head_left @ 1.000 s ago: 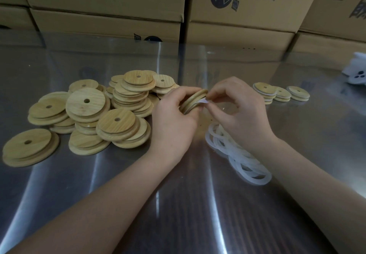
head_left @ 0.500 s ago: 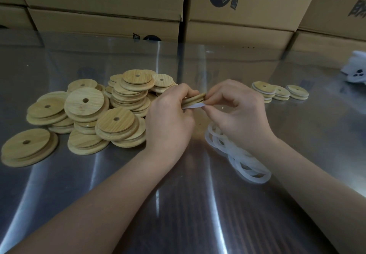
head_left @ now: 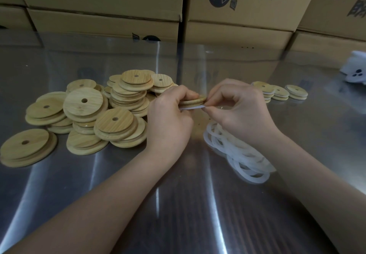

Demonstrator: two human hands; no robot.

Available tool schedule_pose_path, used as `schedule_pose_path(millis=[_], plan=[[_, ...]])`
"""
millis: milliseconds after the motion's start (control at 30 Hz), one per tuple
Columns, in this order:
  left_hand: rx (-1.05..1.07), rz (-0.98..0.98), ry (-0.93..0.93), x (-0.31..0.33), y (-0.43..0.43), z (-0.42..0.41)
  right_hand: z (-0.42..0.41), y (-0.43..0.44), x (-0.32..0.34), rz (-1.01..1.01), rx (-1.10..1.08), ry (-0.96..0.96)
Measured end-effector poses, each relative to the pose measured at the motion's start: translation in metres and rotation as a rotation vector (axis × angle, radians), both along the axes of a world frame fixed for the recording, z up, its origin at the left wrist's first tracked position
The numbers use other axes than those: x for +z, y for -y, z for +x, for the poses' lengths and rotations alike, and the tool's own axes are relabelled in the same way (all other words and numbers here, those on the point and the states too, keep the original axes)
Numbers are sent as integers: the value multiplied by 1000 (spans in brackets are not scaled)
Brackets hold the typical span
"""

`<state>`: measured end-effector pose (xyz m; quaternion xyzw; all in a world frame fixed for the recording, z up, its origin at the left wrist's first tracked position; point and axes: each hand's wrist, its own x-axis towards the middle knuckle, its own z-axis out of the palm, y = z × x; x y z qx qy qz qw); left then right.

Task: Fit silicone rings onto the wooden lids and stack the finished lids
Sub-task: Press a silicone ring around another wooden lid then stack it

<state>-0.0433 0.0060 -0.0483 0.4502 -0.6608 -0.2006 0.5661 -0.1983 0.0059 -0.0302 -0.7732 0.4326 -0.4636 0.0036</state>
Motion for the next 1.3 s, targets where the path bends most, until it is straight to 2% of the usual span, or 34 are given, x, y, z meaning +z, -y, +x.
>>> schedule_pose_path(millis=[367, 567, 1033, 1300], plan=[[-29, -63, 23, -1, 0, 2, -1, -1, -2, -57, 20, -121], [-45, -31, 10, -3, 0, 1, -2, -1, 0, -57, 10, -178], [-148, 113, -235, 2, -3, -1, 4, -3, -5, -57, -60, -3], [-152, 110, -127, 4, -6, -1, 5, -3, -9, -161, -27, -22]])
